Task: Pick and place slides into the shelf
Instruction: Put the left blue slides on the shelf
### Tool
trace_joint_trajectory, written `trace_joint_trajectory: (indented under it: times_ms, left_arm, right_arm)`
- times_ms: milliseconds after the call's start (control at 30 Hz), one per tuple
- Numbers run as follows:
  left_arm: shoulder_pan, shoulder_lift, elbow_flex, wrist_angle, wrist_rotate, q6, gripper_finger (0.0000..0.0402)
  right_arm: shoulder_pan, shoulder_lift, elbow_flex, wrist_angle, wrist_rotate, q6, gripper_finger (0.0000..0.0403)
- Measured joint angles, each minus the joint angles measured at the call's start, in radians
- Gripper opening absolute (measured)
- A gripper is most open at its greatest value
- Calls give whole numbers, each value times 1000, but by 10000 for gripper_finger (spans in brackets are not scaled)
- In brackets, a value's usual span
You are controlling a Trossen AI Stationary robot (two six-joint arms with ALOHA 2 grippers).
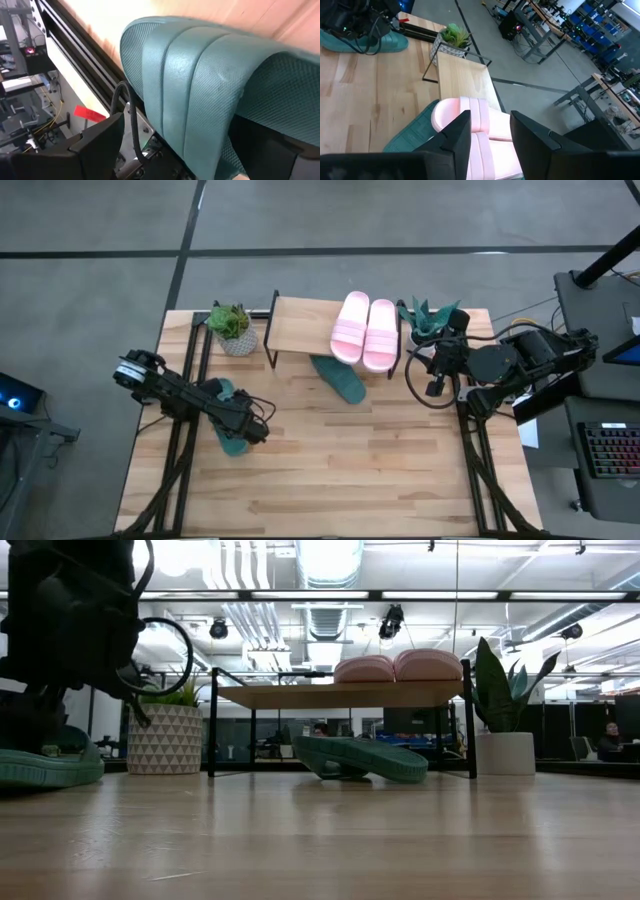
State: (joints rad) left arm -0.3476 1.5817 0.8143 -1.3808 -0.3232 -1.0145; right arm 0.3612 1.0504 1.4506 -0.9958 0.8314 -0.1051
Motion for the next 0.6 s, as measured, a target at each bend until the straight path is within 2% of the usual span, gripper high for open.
trace_joint_trajectory:
  times_ms: [267, 600]
  left_arm:
    - [0, 0, -16, 21, 1, 0, 324]
    - [0, 0, -19, 22, 4, -2, 256]
  right_arm:
    - [0, 0, 0, 0, 0, 0, 130]
    - [0, 0, 0, 0, 0, 0, 128]
